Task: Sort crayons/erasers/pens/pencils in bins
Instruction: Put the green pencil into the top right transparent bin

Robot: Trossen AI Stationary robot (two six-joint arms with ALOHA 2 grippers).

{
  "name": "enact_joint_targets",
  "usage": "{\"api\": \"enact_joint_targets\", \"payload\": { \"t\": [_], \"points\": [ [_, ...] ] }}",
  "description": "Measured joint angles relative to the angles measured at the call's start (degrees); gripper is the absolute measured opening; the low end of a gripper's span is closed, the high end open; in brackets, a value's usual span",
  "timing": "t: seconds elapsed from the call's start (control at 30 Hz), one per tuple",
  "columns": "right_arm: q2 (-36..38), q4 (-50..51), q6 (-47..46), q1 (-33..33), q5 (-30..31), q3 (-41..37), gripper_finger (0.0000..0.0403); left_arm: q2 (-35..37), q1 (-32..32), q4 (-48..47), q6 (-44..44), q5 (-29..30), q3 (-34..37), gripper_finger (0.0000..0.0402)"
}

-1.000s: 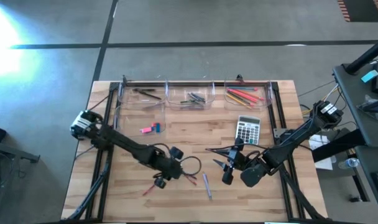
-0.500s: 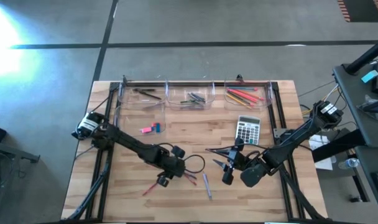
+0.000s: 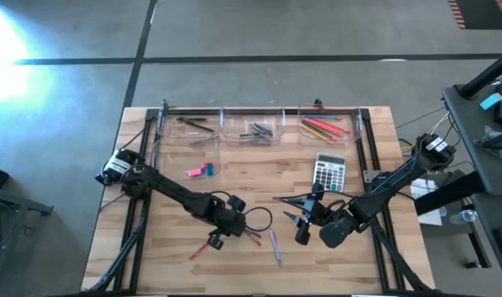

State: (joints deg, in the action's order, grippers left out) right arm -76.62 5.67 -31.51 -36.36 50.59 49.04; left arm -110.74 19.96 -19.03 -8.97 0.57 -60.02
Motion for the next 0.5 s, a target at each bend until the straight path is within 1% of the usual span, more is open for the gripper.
{"api": "enact_joint_targets", "payload": {
  "t": [0.1, 0.5],
  "points": [
    [0.0, 0.0, 0.02, 0.0, 0.0, 0.0, 0.018, 1.65, 0.01, -0.23, 1.15, -0.02, -0.25, 0.0004],
    [0.02, 0.02, 0.02, 0.0, 0.0, 0.02, 0.018, 13.16, 0.52, -0.64, 4.01, 0.58, -0.01, 0.0002]
  ]
}}
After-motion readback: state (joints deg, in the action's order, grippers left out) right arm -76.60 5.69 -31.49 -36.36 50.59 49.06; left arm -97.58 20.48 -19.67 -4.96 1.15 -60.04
